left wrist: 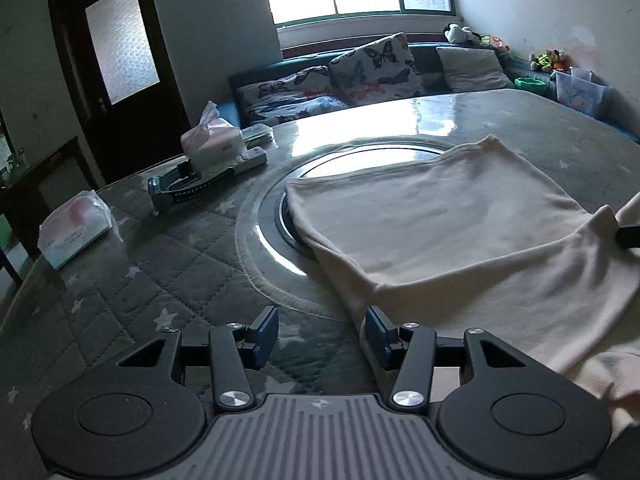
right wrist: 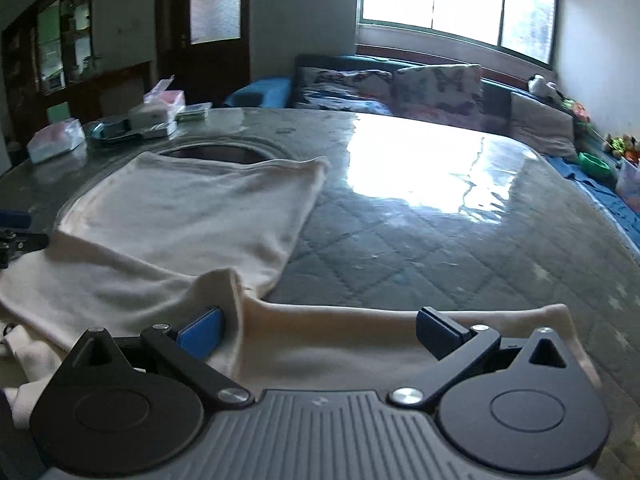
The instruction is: Fold clothes
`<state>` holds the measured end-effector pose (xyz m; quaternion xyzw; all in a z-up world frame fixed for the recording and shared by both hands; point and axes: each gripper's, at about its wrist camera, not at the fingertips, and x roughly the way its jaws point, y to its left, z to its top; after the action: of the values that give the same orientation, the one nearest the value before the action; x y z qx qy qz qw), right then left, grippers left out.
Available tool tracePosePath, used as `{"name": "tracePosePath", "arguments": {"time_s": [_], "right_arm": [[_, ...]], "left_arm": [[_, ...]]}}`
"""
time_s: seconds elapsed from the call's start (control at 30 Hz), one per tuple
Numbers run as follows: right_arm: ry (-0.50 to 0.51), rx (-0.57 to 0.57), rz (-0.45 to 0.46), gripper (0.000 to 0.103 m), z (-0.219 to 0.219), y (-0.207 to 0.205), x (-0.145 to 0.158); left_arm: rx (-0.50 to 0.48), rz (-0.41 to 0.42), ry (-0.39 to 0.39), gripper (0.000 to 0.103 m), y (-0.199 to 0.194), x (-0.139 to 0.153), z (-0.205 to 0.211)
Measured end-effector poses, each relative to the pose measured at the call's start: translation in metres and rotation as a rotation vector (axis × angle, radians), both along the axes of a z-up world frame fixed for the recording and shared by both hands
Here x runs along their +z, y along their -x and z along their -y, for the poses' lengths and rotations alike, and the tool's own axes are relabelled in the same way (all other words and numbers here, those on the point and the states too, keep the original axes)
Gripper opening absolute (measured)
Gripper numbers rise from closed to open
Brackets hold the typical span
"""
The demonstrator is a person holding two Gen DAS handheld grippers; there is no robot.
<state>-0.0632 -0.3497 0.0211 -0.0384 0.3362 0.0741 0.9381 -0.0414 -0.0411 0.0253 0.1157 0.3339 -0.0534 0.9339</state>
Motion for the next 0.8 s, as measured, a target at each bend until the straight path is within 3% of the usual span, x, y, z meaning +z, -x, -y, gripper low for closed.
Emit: {"name": "tracePosePath", "arguments": {"time_s": [0.3,0.43,0.7,0.8], "right_arm": [[0.0,0.027,0.013,0.103,-0.018,-0.018,0.001],[0.009,0.03,-0.005,0.103,-0.021,-0.023,-0.004],[-0.003,-0.019,0.016,0.103,0.007,-0.006,0.003],[-0.003,-0.074,0.014,0.103,0.024,0.0,0.003]], "left_arm": [[-0.017,0.027,0.011,0.06,0.003,0.012,0.011],[-0.025,0.039,0.007,0.078,0.004,0.016,0.015],[-0.057,0.056,0.034,0.096,0.005,0.024,0.03],[-0.079,0.056,0.043,0.099,0.006,0.024,0.039]]}}
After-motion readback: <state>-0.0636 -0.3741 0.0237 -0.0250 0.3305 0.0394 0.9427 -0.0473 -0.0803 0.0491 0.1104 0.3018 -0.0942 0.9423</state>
